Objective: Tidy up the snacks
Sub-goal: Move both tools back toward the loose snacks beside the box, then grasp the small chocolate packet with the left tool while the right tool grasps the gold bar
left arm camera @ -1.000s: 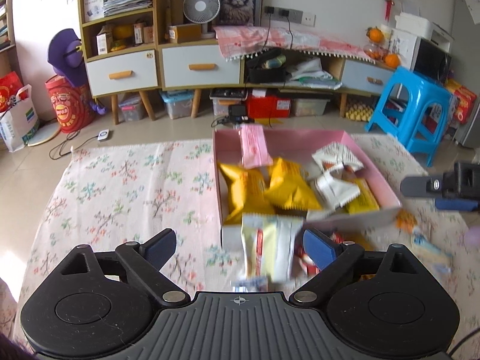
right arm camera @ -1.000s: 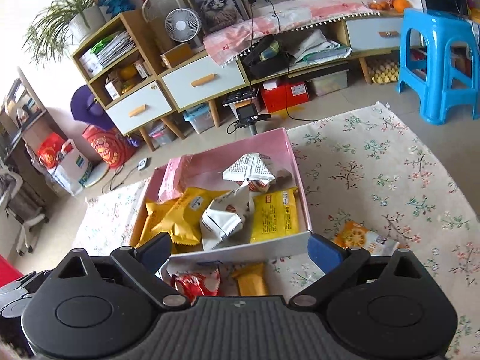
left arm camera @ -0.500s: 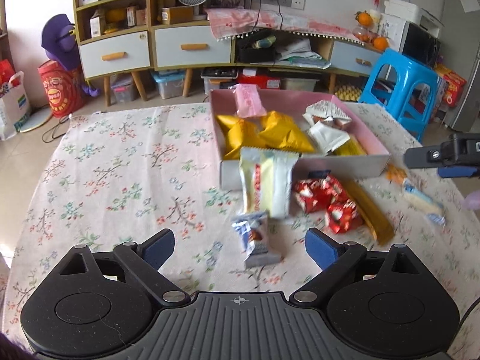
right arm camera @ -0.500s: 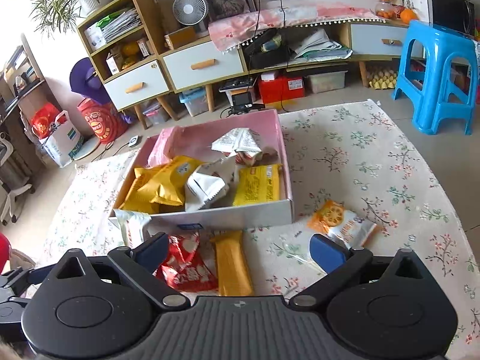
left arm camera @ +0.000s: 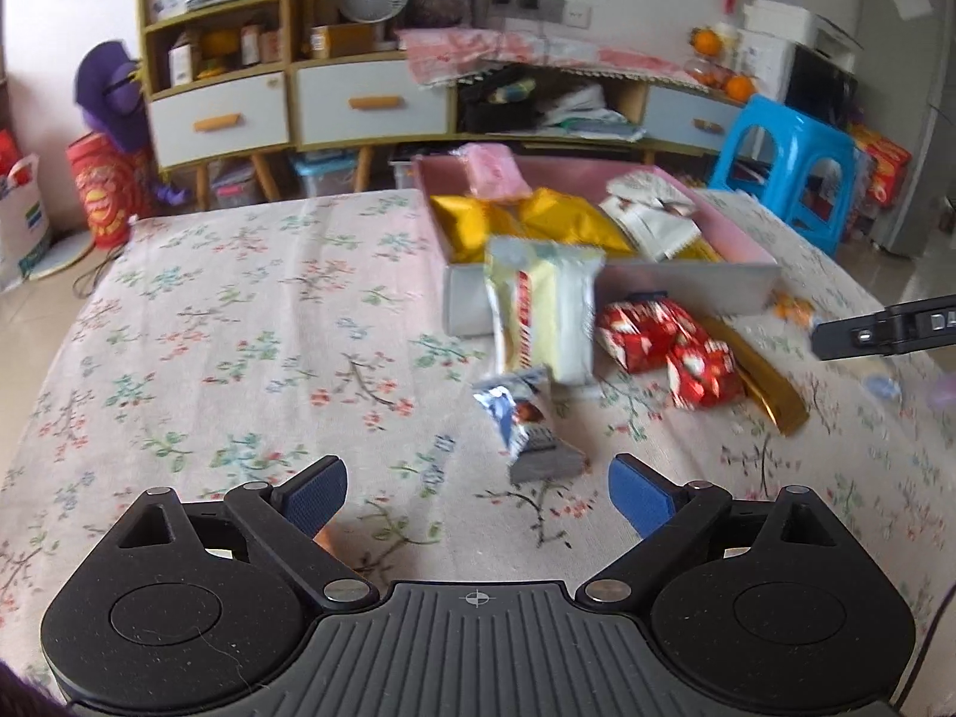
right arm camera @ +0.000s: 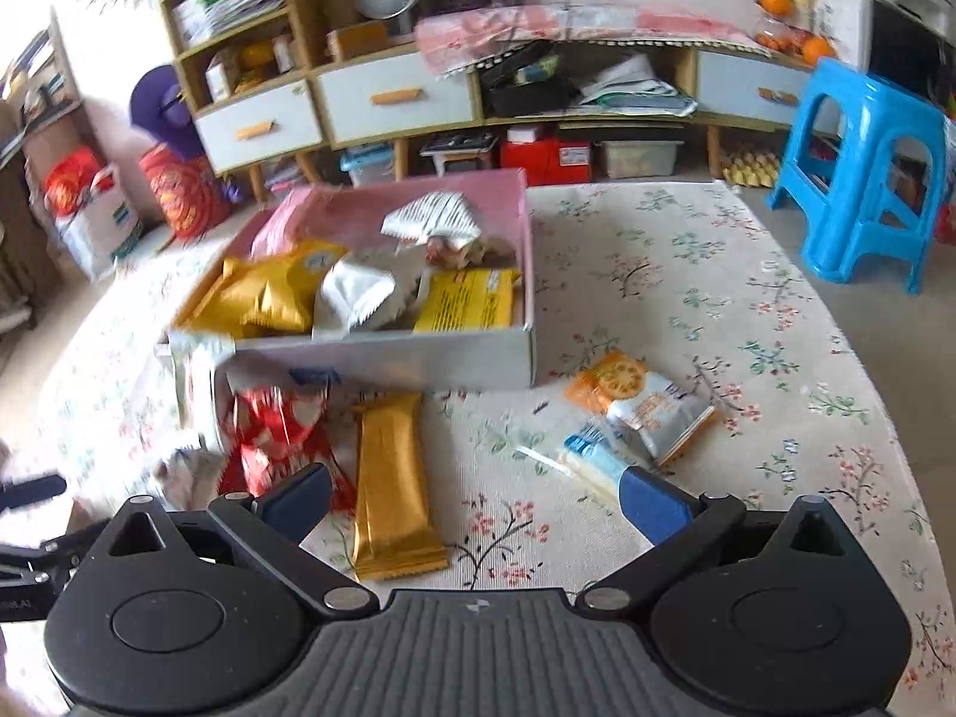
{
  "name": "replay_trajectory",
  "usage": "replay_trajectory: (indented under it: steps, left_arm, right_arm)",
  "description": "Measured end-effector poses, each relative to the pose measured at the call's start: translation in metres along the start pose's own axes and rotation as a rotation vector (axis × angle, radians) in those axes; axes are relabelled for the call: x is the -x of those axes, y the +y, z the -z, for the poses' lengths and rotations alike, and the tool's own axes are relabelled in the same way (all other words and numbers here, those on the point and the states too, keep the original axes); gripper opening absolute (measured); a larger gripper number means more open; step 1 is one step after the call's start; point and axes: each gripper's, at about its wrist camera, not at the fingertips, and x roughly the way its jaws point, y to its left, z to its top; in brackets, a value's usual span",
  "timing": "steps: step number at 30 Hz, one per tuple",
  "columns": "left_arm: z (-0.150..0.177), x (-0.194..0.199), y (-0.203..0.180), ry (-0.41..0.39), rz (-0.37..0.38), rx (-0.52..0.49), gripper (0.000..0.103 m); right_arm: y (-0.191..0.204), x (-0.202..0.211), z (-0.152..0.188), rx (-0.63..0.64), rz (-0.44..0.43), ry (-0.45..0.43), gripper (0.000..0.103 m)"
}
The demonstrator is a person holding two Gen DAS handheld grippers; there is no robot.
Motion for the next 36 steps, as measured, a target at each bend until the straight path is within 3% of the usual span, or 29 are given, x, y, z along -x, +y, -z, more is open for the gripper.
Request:
replay_trajectory:
  steps: [6,12,22,26,36]
  left_arm:
    - [0.005,-0.014,-0.014,0.004,0.023,-0.045,0.094]
    - [0.006,-0.029,-0.012,0.042,-0.001,0.0,0.093]
    - [-0.007,-0.041,-0.019,0.022,-0.032,0.003,0.084]
    - [-0.013,-0.045,-0.022,0.019,-0.027,0.006,0.075]
    - [-0.016,-0.044,-0.023,0.006,-0.044,0.01,0.038]
  right_arm:
    - [0.01,-0.016,0.013,0.125,-0.031,0.009,0.093]
    - [0.022,-0.026,0.021,0.246,-0.03,0.014,0.093]
    - [0.02,-0.042,0.017,0.219,-0.041,0.026,0.093]
    - [0.021,-0.045,0.015,0.216,-0.042,0.02,0.093]
    - [0.025,-0.049,0.01,0.231,-0.039,0.013,0.088]
